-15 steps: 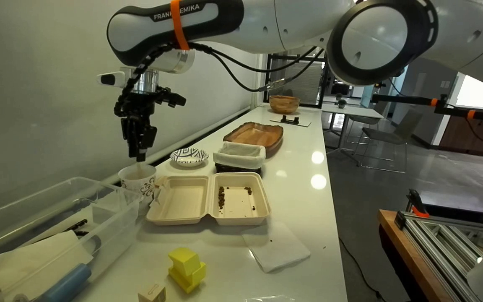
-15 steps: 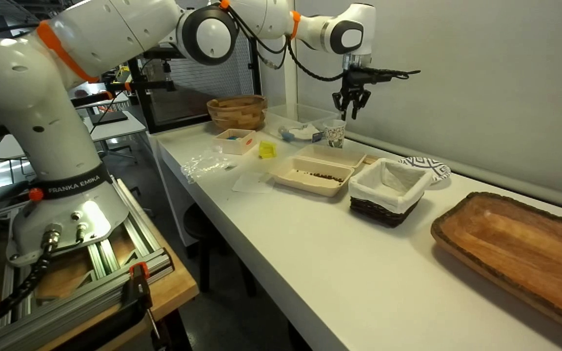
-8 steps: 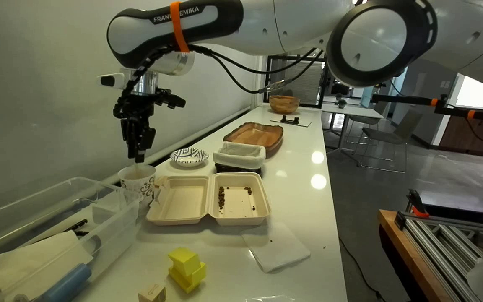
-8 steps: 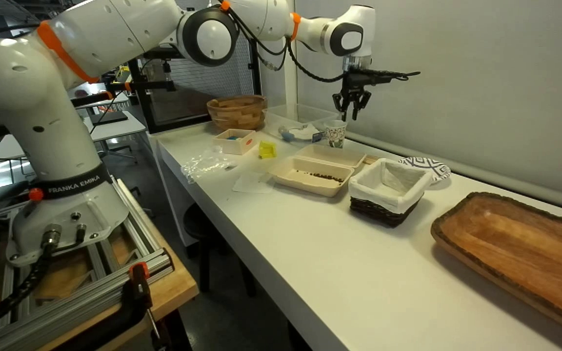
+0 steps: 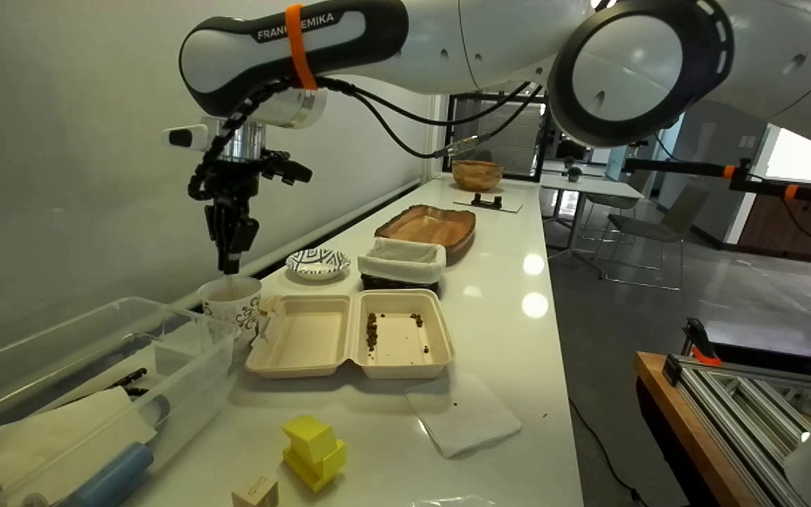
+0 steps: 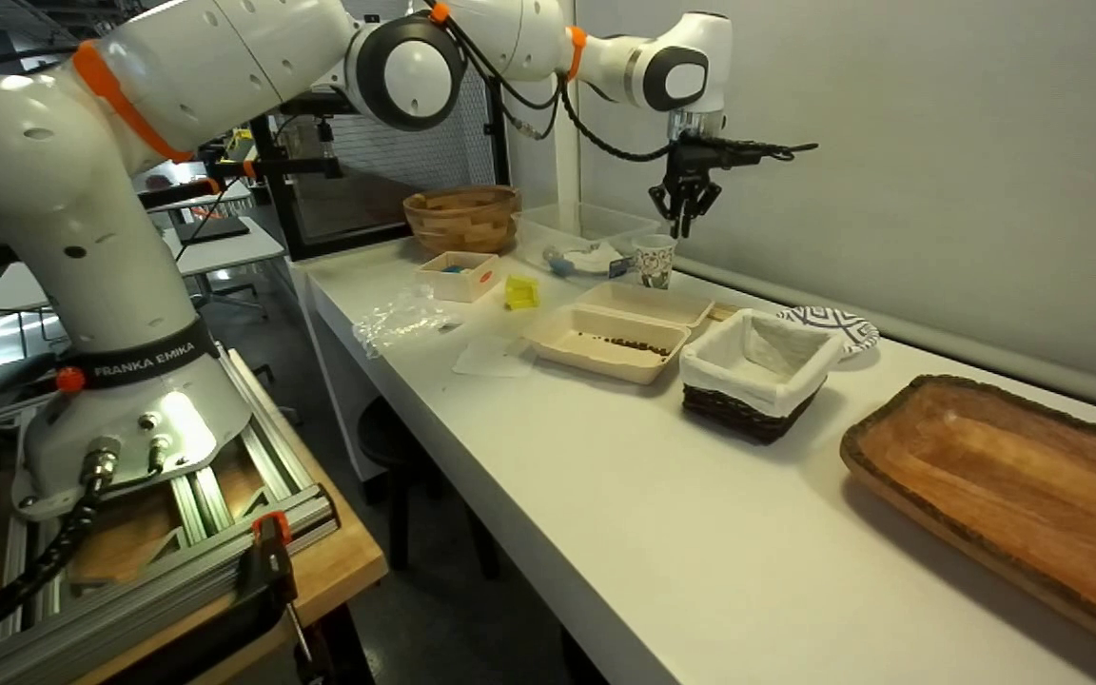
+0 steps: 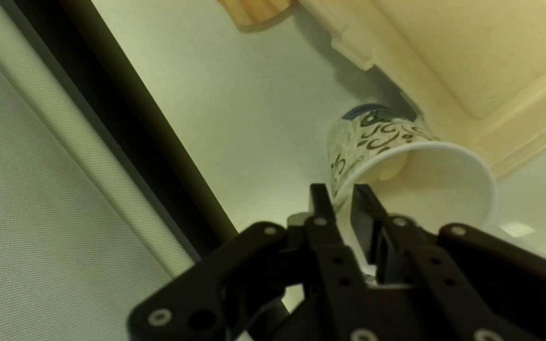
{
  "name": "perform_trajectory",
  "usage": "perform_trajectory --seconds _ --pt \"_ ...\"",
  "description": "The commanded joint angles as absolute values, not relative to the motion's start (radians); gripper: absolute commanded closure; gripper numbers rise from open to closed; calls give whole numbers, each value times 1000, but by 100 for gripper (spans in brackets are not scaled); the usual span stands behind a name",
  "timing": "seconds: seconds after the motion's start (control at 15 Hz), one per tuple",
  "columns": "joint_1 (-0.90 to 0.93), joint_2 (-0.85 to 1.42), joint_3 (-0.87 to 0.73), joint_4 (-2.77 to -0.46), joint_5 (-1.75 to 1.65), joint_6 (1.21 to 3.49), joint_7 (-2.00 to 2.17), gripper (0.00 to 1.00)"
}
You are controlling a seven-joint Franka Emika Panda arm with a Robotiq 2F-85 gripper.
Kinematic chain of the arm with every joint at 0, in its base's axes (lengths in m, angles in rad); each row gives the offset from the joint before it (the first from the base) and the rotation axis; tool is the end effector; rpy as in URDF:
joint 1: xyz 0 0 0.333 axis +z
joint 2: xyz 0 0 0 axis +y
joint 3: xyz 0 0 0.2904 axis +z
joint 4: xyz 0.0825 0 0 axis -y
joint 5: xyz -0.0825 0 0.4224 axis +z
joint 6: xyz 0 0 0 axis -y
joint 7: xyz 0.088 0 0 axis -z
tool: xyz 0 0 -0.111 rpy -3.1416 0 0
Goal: Stir the contents of the paper cup with the plastic spoon
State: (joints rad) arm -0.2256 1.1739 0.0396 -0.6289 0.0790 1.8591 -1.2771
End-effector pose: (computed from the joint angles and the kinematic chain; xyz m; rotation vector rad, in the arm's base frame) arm 0.8078 -0.1626 0.2472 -2.6784 -1.5433 -0.1823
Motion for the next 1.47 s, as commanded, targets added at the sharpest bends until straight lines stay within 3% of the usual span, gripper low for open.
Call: perform_trajectory --seconds 0.0,0.07,0.2,0.27,1.4 --pt "-224 1194 46 -601 88 1836 -1257 87" --pt "-224 1193 48 -601 88 1835 -1256 94" --pt "-223 1191 50 -601 87 1834 -1255 95" --pt "-223 1188 51 -601 88 1830 -1254 100" --pt "-112 1083 -13 -673 31 1805 -1035 99"
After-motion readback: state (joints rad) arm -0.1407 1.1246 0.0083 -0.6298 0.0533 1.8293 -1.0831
